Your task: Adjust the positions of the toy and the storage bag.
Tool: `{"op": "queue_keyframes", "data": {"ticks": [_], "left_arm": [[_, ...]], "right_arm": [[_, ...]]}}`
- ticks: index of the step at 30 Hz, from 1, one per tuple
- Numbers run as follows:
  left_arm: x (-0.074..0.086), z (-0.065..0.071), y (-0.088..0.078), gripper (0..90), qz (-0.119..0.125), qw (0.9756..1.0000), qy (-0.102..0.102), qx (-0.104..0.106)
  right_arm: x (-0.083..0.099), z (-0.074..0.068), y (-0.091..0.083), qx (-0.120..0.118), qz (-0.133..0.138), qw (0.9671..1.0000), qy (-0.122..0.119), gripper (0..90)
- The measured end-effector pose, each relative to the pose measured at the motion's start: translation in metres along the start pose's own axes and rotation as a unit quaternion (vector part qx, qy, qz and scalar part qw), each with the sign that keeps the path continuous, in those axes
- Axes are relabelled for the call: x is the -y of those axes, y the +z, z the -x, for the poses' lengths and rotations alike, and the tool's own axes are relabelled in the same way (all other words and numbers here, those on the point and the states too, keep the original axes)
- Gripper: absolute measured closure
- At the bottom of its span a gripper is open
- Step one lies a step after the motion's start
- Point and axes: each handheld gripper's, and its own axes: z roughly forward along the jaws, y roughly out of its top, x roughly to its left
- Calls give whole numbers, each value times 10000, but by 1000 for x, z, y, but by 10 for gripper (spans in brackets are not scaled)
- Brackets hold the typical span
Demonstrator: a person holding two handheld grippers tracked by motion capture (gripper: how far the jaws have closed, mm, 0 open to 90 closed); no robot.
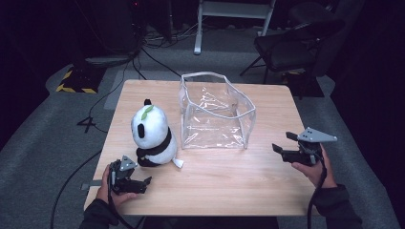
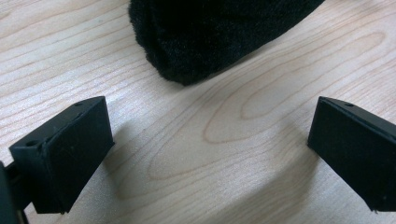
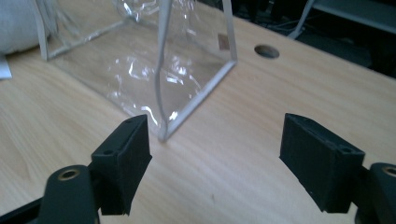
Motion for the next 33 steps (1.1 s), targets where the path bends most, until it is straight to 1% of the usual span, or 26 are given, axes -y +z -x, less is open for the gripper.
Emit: {"op": "queue_keyframes", "data": {"ticks": [2, 5, 7, 8, 12, 14, 16, 17, 18, 20, 21, 25, 26, 28, 29, 31, 33], "left_arm": [[0, 0, 0, 1, -4, 10000, 1, -2], [0, 0, 0, 1, -4, 10000, 0, -3], [0, 0, 0, 1, 2, 10000, 0, -1], [0, 0, 0, 1, -12, 10000, 2, -1], [0, 0, 0, 1, -13, 10000, 1, 1], [0, 0, 0, 1, -14, 10000, 6, 1], [0, 0, 0, 1, -16, 10000, 2, 2], [0, 0, 0, 1, -15, 10000, 3, 2], [0, 0, 0, 1, -15, 10000, 3, 2], [0, 0, 0, 1, -6, 10000, 1, 0], [0, 0, 0, 1, -17, 10000, 4, 1], [0, 0, 0, 1, -16, 10000, 4, 2], [0, 0, 0, 1, -16, 10000, 3, 1], [0, 0, 0, 1, -11, 10000, 1, 3], [0, 0, 0, 1, -16, 10000, 2, 1], [0, 0, 0, 1, -6, 10000, 0, -3], [0, 0, 0, 1, -15, 10000, 1, 0]], "right_arm": [[-11, 0, 2, -29, 50, 10000, 15, 249], [-34, 0, 7, 8, 167, 9999, -20, 255], [-43, 0, 8, -17, 262, 9996, 40, 262], [-50, 0, 9, -19, 299, 9995, 41, 262], [-73, -3, 12, 19, 390, 9992, -48, 267], [-83, -5, 14, -24, 455, 9989, -79, 270], [-93, -6, 17, 49, 517, 9986, -48, 270], [-97, -6, 19, 25, 538, 9985, -2, 270], [-105, -7, 22, 109, 540, 9985, -25, 272], [-107, -8, 24, 115, 534, 9985, -22, 276], [-112, -9, 25, 51, 535, 9986, -15, 276], [-127, -15, 30, 116, 585, 9982, -84, 281], [-129, -15, 31, 127, 574, 9982, -64, 283], [-133, -15, 37, 100, 506, 9987, -50, 290], [-134, -16, 40, 156, 470, 9988, -64, 295], [-137, -18, 45, 120, 410, 9991, -64, 302], [-137, -20, 53, 166, 328, 9993, -98, 324]]}}
